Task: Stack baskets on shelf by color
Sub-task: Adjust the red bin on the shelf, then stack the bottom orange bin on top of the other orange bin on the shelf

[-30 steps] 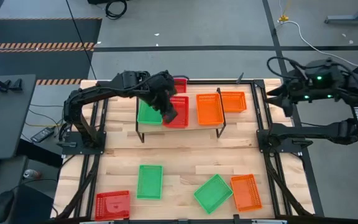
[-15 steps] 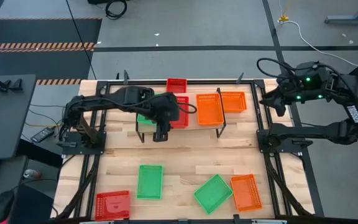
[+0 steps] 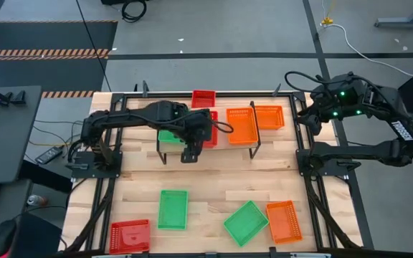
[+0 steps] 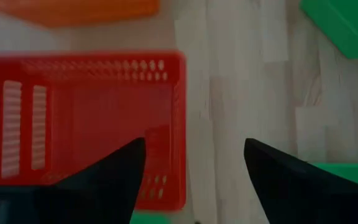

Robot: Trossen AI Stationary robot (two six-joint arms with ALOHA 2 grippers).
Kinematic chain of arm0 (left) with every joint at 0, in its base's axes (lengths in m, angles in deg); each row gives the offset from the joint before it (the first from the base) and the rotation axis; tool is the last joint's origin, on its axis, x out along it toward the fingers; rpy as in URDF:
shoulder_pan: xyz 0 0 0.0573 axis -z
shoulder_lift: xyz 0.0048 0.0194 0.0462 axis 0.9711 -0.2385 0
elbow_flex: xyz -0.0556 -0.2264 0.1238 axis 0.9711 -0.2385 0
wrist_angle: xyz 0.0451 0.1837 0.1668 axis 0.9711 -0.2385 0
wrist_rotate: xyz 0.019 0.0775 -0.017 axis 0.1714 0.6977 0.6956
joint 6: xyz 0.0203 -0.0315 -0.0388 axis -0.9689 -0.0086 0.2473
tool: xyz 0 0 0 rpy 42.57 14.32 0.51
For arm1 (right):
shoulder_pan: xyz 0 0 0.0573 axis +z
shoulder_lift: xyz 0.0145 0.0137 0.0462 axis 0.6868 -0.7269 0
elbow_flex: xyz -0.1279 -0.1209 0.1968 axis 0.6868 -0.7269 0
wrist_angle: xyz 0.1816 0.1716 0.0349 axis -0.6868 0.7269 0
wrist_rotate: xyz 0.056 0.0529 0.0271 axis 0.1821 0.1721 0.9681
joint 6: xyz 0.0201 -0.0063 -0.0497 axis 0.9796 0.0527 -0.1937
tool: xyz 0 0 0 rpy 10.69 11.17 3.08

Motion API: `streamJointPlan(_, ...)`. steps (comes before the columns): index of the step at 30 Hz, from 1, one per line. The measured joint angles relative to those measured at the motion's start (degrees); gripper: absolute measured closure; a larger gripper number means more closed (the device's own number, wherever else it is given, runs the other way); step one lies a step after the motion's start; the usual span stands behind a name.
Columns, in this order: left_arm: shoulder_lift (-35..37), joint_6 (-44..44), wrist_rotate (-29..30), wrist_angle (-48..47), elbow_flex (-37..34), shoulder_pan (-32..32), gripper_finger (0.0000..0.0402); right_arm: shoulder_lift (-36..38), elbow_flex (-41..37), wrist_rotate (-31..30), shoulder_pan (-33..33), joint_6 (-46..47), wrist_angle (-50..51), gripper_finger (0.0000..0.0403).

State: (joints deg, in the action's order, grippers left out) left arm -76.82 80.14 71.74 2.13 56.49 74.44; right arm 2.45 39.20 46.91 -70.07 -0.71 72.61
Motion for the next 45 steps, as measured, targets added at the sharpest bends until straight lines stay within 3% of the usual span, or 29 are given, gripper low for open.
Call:
streamJointPlan(12,-4.8,-1.9,1.0,2.2,0.0,-0.7,0.0175,-0.1,-0.6,-0.5,0.0,-1.0,-5.9,0.0212)
streamJointPlan(19,-7.4,-7.6,1.7,3.8,-0.1,-0.6,0.0209,-1.0,-0.6,-1.5,0.0,-1.1,-9.7,0.0212)
streamJointPlan(32,-7.9,-8.2,6.0,10.5,0.0,-1.6,0.0254,-1.5,-0.6,-1.4,0.0,-1.1,-9.7,0.0212)
streamJointPlan(45,-7.1,-7.7,6.9,9.6,1.4,-1.2,0.0257,-1.5,-0.6,-1.4,0.0,-0.8,-9.7,0.0212)
